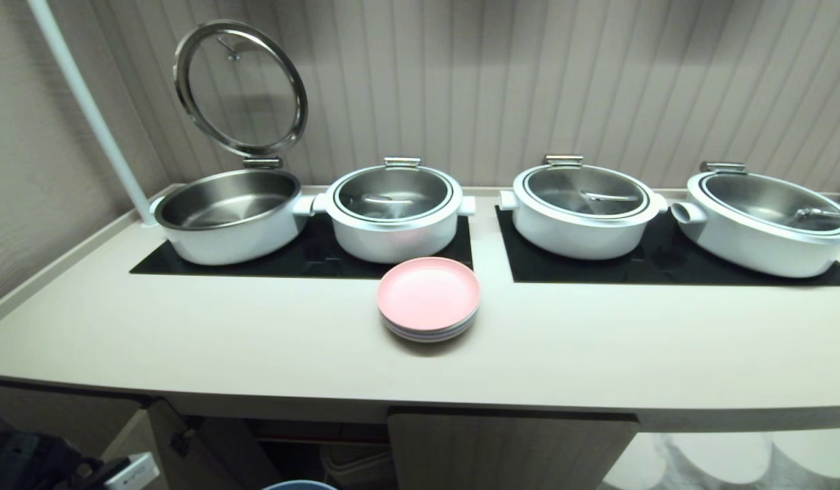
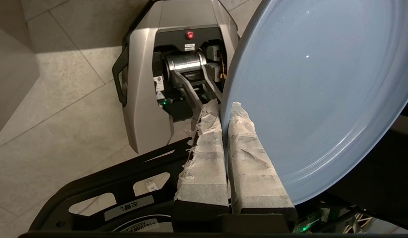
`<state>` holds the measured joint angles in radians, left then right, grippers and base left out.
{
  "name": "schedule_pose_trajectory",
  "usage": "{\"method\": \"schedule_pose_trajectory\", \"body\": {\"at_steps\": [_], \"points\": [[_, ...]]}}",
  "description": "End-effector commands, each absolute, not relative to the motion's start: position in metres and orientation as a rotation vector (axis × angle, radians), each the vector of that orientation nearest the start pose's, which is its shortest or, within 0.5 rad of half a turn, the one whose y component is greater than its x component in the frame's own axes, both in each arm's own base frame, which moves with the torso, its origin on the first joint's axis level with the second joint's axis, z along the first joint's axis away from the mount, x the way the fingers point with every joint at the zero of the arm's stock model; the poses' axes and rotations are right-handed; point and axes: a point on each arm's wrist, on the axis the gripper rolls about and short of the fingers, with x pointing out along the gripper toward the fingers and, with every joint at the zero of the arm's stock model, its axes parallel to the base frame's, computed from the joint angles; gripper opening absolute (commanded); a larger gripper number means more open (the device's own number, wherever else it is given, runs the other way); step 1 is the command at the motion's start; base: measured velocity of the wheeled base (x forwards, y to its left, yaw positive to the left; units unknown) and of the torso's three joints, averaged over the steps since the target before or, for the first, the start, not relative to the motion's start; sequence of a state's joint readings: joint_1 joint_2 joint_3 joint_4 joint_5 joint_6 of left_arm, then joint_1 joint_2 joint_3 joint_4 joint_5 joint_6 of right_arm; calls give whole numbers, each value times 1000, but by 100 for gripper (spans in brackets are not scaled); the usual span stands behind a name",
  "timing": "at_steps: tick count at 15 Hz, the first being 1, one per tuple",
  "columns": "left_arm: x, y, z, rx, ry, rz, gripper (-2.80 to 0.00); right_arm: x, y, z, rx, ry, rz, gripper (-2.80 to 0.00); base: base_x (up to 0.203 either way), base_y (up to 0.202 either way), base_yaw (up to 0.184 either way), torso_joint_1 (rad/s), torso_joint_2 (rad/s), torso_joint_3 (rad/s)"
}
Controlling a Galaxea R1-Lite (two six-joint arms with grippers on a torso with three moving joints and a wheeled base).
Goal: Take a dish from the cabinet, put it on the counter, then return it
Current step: Put it back into the cabinet
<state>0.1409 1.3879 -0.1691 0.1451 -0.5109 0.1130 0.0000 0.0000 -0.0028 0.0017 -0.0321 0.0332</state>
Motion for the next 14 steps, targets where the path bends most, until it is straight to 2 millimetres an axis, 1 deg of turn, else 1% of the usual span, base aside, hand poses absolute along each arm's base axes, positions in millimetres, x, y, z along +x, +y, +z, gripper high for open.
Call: {"method": "schedule_pose_trajectory", "body": {"at_steps": [1,14], "points": [[98,3,59,-347,1279,-384,-280,-23,-1,76,34,-2,-32,-280,0,0,0,0,0,0],[101,3,57,-340,1240,-385,-280,-23,-1,76,34,-2,-31,-280,0,0,0,0,0,0]]}}
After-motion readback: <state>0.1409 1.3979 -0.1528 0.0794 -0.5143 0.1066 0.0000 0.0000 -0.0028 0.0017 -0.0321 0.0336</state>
